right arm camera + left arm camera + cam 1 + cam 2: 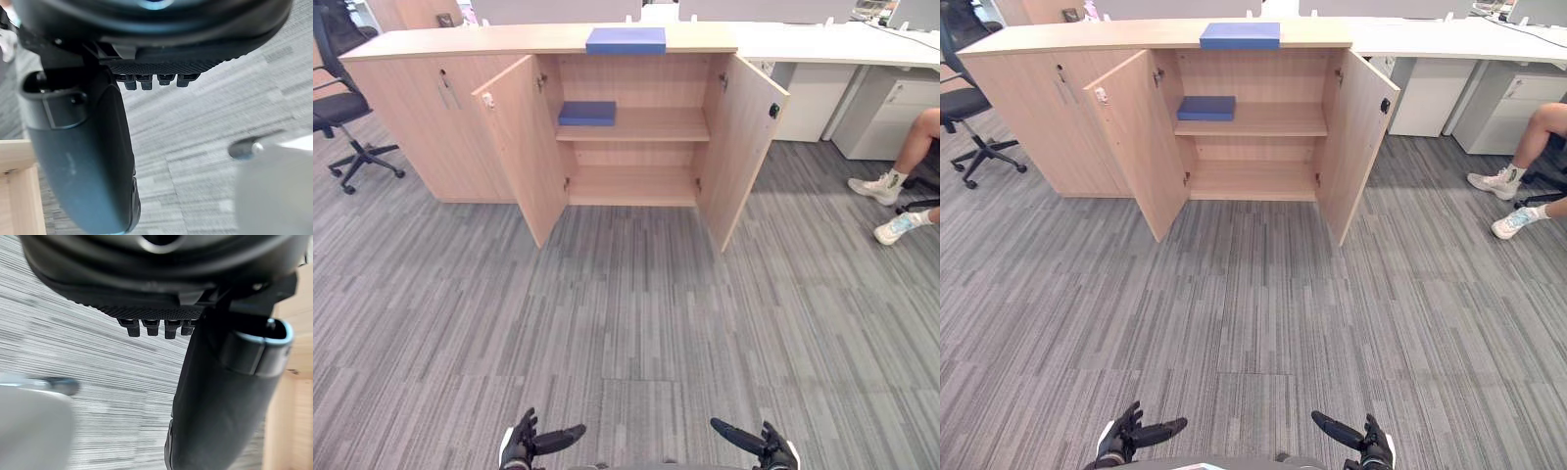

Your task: Walk over to the cabinet, pick up the folder, carry it to the office cabinet, place the folder inside the office cabinet, then close the office cabinet door

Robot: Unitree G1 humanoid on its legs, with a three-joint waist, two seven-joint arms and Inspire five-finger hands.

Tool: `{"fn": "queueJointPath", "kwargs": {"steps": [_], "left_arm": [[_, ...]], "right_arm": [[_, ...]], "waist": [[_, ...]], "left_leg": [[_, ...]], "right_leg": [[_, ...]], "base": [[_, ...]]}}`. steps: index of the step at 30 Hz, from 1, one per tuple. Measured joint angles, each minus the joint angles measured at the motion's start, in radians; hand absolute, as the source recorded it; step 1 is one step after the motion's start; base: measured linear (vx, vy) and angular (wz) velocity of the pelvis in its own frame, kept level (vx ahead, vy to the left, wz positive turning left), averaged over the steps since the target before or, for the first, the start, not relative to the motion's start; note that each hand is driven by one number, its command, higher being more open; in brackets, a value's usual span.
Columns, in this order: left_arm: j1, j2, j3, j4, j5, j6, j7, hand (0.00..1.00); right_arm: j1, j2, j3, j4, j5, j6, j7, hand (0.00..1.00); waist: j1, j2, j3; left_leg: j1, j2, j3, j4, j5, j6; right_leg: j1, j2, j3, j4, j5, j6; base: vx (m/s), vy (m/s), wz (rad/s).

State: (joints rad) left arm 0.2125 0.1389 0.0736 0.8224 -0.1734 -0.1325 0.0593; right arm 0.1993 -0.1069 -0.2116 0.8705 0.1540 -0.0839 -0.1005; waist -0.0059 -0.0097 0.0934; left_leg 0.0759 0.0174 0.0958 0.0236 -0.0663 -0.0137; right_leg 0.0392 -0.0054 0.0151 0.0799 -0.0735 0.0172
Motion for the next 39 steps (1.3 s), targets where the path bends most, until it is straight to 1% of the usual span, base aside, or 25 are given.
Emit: {"fn": "queueJointPath", "kwargs": {"steps": [3,8,12,16,18,19,20,21,22,23,24,25,26,27,29,30,31,32,33,34,35,36,37,38,39], "left_arm": [[-0.003,0.009,0.026,-0.037,0.008,-0.019,0.000,1.00],[0.001,0.011,0.038,-0.051,0.008,-0.019,0.000,1.00],[0.013,0.009,0.045,-0.109,0.007,-0.020,0.001,1.00],[0.014,0.000,0.060,-0.124,-0.001,-0.024,0.003,1.00],[0.035,-0.010,0.061,-0.170,-0.005,-0.024,0.005,1.00],[0.049,-0.016,0.061,-0.204,-0.009,-0.024,0.006,1.00],[0.053,-0.020,0.061,-0.218,-0.016,-0.024,0.006,1.00],[0.062,-0.024,0.062,-0.251,-0.025,-0.024,0.006,1.00],[0.063,-0.024,0.062,-0.255,-0.025,-0.024,0.006,1.00],[0.064,-0.025,0.062,-0.265,-0.025,-0.024,0.008,1.00],[0.066,-0.025,0.061,-0.267,-0.025,-0.024,0.009,1.00],[0.064,-0.016,0.059,-0.276,-0.024,-0.025,0.010,1.00],[0.064,-0.004,0.055,-0.274,-0.024,-0.024,0.014,1.00],[0.063,0.000,0.054,-0.274,-0.025,-0.024,0.017,1.00],[0.029,0.008,0.055,-0.269,-0.024,-0.024,0.030,1.00],[-0.006,0.007,0.055,-0.264,-0.025,-0.025,0.032,1.00],[-0.020,0.005,0.054,-0.263,-0.025,-0.026,0.032,1.00],[-0.039,0.008,0.054,-0.260,-0.025,-0.032,0.031,1.00],[-0.044,0.013,0.053,-0.254,-0.025,-0.033,0.030,1.00],[-0.045,0.010,0.052,-0.248,-0.025,-0.033,0.029,1.00],[-0.062,-0.009,0.053,-0.227,-0.024,-0.034,0.029,1.00],[-0.073,-0.008,0.048,-0.222,-0.023,-0.033,0.024,1.00],[-0.073,-0.015,0.043,-0.221,-0.023,-0.033,0.024,1.00],[-0.061,-0.032,0.039,-0.220,-0.023,-0.034,0.024,1.00],[-0.046,-0.044,0.038,-0.227,-0.023,-0.041,0.021,1.00]], "right_arm": [[-0.005,-0.008,-0.020,-0.031,-0.029,-0.001,0.003,1.00],[-0.013,-0.016,-0.020,-0.062,-0.071,-0.002,0.018,1.00],[-0.042,-0.016,-0.018,-0.092,-0.079,-0.002,0.023,1.00],[-0.061,-0.017,-0.017,-0.117,-0.078,-0.006,0.024,1.00],[-0.069,-0.019,-0.017,-0.135,-0.073,-0.006,0.020,1.00],[-0.073,-0.021,-0.017,-0.146,-0.068,-0.006,0.015,1.00],[-0.074,-0.022,-0.017,-0.149,-0.068,-0.006,0.013,1.00],[-0.073,-0.027,-0.018,-0.151,-0.067,-0.006,0.011,1.00],[-0.073,-0.027,-0.017,-0.151,-0.067,-0.006,0.011,1.00],[-0.075,-0.029,-0.016,-0.156,-0.066,-0.006,0.011,1.00],[-0.076,-0.029,-0.015,-0.163,-0.065,-0.006,0.011,1.00],[-0.071,-0.025,-0.002,-0.181,-0.064,-0.006,0.011,1.00],[-0.068,-0.024,0.011,-0.186,-0.061,-0.006,0.014,1.00],[-0.068,-0.025,0.015,-0.192,-0.060,-0.006,0.013,1.00],[-0.077,-0.034,0.024,-0.204,-0.060,-0.007,0.011,1.00],[-0.081,-0.046,0.026,-0.208,-0.060,-0.008,0.011,1.00],[-0.087,-0.054,0.027,-0.209,-0.060,-0.008,0.011,1.00],[-0.095,-0.058,0.029,-0.212,-0.060,-0.008,0.010,1.00],[-0.085,-0.061,0.034,-0.220,-0.060,-0.015,0.010,1.00],[-0.074,-0.064,0.034,-0.221,-0.060,-0.018,0.010,1.00],[-0.105,-0.078,0.033,-0.214,-0.060,-0.013,0.010,1.00],[-0.124,-0.073,0.032,-0.217,-0.059,-0.015,0.012,1.00],[-0.127,-0.076,0.033,-0.221,-0.059,-0.015,0.013,1.00],[-0.122,-0.077,0.039,-0.221,-0.059,-0.016,0.013,1.00],[-0.117,-0.070,0.063,-0.224,-0.056,-0.018,0.010,1.00]], "waist": [[-0.010,-0.012,0.016],[-0.011,-0.008,0.021],[-0.009,-0.008,0.046],[-0.007,-0.003,0.052],[-0.007,0.006,0.059],[-0.006,0.012,0.062],[-0.005,0.014,0.064],[0.001,0.014,0.067],[0.000,0.013,0.068],[0.000,0.016,0.080],[0.003,0.021,0.086],[-0.001,0.022,0.098],[-0.010,0.024,0.105],[-0.010,0.023,0.107],[-0.014,0.032,0.129],[-0.021,0.052,0.142],[-0.026,0.063,0.149],[-0.039,0.072,0.154],[-0.044,0.061,0.153],[-0.052,0.059,0.150],[-0.051,0.101,0.157],[-0.060,0.084,0.158],[-0.060,0.082,0.160],[-0.060,0.079,0.165],[-0.049,0.070,0.173]], "left_leg": [[0.021,-0.006,0.002,-0.020,0.002,0.000],[0.025,-0.013,0.006,-0.025,-0.002,-0.006],[0.024,-0.013,0.022,-0.014,-0.013,-0.010],[-0.021,-0.011,0.037,0.045,-0.054,0.004],[-0.065,-0.005,0.052,0.110,-0.102,0.009],[-0.093,-0.004,0.056,0.150,-0.131,0.022],[-0.104,-0.005,0.058,0.171,-0.145,0.026],[-0.128,-0.015,0.063,0.236,-0.196,0.037],[-0.127,-0.017,0.061,0.244,-0.206,0.043],[-0.120,-0.025,0.056,0.265,-0.235,0.053],[-0.113,-0.025,0.053,0.272,-0.245,0.061],[-0.083,-0.028,0.045,0.273,-0.258,0.080],[-0.048,-0.031,0.029,0.269,-0.277,0.088],[-0.031,-0.031,0.023,0.263,-0.286,0.089],[0.039,-0.019,-0.002,0.217,-0.286,0.079],[0.074,0.010,-0.029,0.175,-0.285,0.077],[0.092,0.030,-0.039,0.154,-0.283,0.073],[0.117,0.050,-0.058,0.124,-0.272,0.040],[0.152,0.054,-0.063,0.112,-0.276,0.003],[0.174,0.060,-0.068,0.115,-0.288,-0.019],[0.168,0.101,-0.065,0.159,-0.280,-0.056],[0.125,0.088,-0.060,0.259,-0.214,-0.120],[0.104,0.085,-0.058,0.331,-0.165,-0.121],[0.054,0.088,-0.054,0.520,-0.033,-0.129],[-0.029,0.129,-0.036,0.771,0.005,-0.133]], "right_leg": [[0.019,-0.005,-0.001,-0.025,0.003,0.004],[0.025,-0.013,-0.002,-0.034,0.005,0.008],[0.026,-0.015,0.003,-0.034,0.005,0.008],[0.004,-0.016,0.007,-0.034,0.002,0.011],[-0.020,-0.016,0.016,-0.022,-0.011,0.025],[-0.046,-0.018,0.019,0.012,-0.039,0.038],[-0.063,-0.020,0.019,0.041,-0.058,0.044],[-0.117,-0.039,0.013,0.168,-0.139,0.075],[-0.123,-0.044,0.013,0.192,-0.150,0.077],[-0.167,-0.057,-0.001,0.328,-0.173,0.093],[-0.201,-0.061,-0.017,0.415,-0.174,0.094],[-0.288,-0.074,-0.044,0.609,-0.176,0.112],[-0.331,-0.077,-0.062,0.684,-0.207,0.088],[-0.348,-0.080,-0.074,0.686,-0.218,0.077],[-0.404,-0.078,-0.147,0.613,-0.229,0.039],[-0.446,-0.056,-0.191,0.540,-0.213,0.016],[-0.467,-0.040,-0.213,0.495,-0.197,0.007],[-0.495,-0.015,-0.225,0.349,-0.105,0.008],[-0.498,-0.008,-0.209,0.218,0.061,-0.013],[-0.487,-0.012,-0.200,0.219,0.187,-0.050],[-0.493,0.010,-0.233,0.293,0.130,-0.078],[-0.488,-0.010,-0.234,0.334,0.064,-0.073],[-0.463,-0.015,-0.235,0.337,0.046,-0.074],[-0.361,-0.017,-0.236,0.291,0.015,-0.075],[-0.234,0.002,-0.236,0.202,0.005,-0.074]], "base": [[0.11,0.038,0.00],[0.07,0.027,0.00],[0.01,0.006,-0.05],[-0.03,0.003,-0.10],[-0.03,0.029,-0.17],[0.00,0.037,-0.13],[0.06,0.071,-0.05],[0.09,0.069,0.01],[0.12,0.075,0.01],[0.12,0.079,0.00],[0.13,0.088,0.07],[0.29,0.120,0.20],[0.32,0.084,0.24],[0.55,0.074,0.31],[0.51,0.004,0.44],[0.41,-0.047,0.57],[0.55,-0.081,0.77],[0.62,-0.106,0.69],[0.67,-0.122,0.71],[0.70,-0.132,0.39],[0.64,-0.148,0.30],[0.62,-0.160,0.18],[0.62,-0.194,0.32],[0.64,-0.194,0.26],[0.65,-0.175,0.15]]}}
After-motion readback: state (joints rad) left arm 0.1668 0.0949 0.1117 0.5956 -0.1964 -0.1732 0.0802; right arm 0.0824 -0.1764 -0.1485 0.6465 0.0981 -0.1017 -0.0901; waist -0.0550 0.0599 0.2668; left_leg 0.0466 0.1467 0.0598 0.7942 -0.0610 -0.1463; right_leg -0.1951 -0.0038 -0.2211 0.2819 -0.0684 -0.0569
